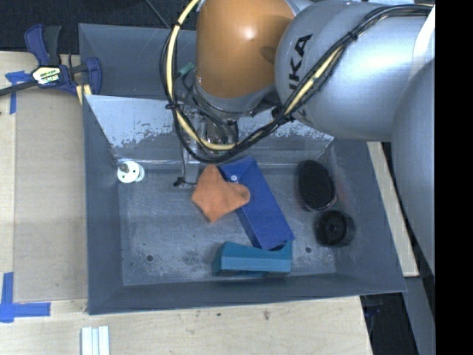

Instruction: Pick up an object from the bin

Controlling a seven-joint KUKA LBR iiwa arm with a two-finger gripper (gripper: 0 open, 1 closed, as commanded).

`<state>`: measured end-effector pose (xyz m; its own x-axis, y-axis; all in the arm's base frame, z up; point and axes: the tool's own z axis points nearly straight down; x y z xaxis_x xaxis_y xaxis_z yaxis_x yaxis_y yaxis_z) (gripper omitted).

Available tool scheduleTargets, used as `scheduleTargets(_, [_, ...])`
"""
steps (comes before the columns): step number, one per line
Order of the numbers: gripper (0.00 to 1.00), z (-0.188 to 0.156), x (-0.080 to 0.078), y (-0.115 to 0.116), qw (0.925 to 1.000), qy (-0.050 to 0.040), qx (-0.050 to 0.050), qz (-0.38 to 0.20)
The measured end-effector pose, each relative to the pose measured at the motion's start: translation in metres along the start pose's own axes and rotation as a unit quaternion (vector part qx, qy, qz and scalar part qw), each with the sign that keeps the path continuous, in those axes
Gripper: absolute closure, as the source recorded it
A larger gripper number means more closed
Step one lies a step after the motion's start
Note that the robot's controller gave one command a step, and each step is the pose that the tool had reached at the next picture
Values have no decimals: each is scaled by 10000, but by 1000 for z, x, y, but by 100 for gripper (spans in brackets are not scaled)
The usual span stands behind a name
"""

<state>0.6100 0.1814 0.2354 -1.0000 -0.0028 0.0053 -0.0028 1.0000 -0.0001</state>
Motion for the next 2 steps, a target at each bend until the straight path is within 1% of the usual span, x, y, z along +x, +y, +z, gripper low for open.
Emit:
scheduleTargets(1, [0,-5,-2,-1,10000,-44,-6,12])
scheduleTargets(2, [0,39,-8,-5,9994,-71,-17,338])
